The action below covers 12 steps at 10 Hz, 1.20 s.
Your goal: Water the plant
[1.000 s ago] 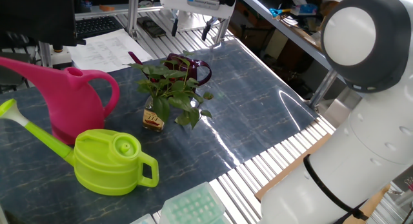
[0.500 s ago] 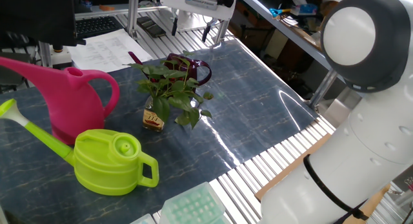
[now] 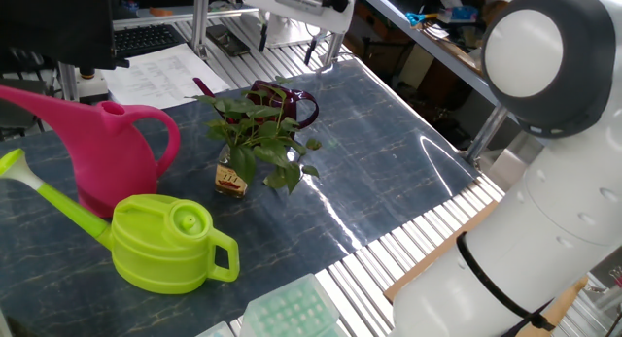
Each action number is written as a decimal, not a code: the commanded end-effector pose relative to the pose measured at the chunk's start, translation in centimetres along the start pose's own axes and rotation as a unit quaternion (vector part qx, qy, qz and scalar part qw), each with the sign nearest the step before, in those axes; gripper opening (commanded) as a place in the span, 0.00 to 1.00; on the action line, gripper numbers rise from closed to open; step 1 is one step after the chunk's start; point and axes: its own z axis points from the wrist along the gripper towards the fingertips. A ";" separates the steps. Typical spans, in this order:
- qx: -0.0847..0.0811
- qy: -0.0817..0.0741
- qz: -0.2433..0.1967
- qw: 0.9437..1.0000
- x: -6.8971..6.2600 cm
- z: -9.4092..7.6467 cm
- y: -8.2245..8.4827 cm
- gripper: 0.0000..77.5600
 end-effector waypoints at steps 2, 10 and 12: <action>-0.012 -0.004 0.128 0.992 0.0 -0.1 0.0 1.00; -0.015 -0.011 0.163 0.986 -3.9 0.1 -0.8 1.00; -0.015 -0.009 0.174 0.985 -5.4 0.3 -1.2 1.00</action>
